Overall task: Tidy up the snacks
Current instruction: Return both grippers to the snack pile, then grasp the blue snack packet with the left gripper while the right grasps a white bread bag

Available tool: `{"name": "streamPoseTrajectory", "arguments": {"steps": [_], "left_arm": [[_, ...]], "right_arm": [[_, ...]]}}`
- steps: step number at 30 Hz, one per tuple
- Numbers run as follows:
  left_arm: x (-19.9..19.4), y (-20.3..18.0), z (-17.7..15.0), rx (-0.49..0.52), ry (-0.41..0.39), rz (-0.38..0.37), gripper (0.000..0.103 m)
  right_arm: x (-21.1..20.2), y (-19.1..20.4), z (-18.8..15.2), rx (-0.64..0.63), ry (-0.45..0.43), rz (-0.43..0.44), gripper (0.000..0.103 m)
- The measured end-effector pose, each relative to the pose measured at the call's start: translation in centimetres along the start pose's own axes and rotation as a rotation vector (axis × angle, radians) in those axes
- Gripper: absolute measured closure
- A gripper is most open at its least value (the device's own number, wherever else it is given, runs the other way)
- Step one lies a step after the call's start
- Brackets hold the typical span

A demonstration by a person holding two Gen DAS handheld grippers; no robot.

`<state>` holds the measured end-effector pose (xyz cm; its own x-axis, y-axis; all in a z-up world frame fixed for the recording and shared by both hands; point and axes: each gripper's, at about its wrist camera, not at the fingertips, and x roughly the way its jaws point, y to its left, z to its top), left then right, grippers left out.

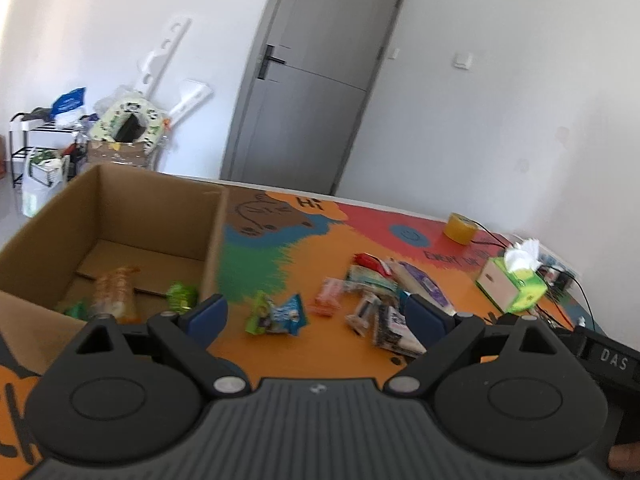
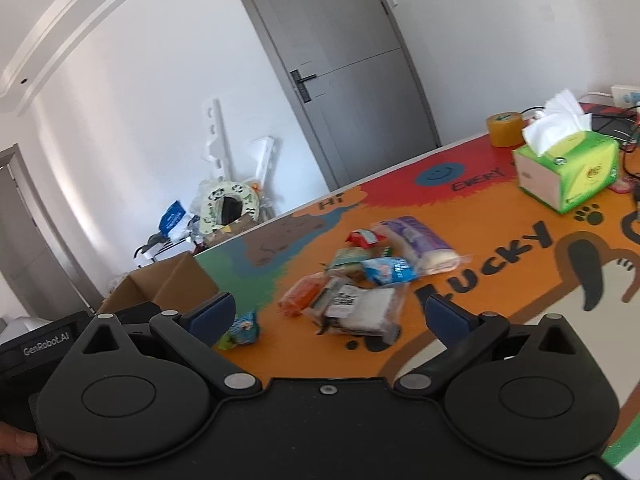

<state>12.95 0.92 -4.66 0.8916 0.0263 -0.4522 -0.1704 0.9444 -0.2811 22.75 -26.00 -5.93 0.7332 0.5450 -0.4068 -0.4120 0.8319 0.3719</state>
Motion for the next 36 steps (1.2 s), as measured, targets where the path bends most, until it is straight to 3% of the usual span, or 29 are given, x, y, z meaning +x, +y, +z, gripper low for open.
{"name": "streamPoseTrajectory", "arguments": {"steps": [9,20,36], "left_arm": [[2.1,-2.2,-0.9,0.049,0.024,-0.045,0.009],[5.8,-3.3,-2.4,0.060,0.075,-0.032,0.012],[10.3,-2.7,-1.9,0.083,0.046,0.171,0.015]], "right_arm": [[0.3,-3.0,-0.7,0.025,0.006,-0.043,0.000],[1.7,-6.2,-1.3,0.067,0.034,-0.040,0.004],[6.6,-6.3,-0.9,0.104,0.098,0.027,0.009]]}}
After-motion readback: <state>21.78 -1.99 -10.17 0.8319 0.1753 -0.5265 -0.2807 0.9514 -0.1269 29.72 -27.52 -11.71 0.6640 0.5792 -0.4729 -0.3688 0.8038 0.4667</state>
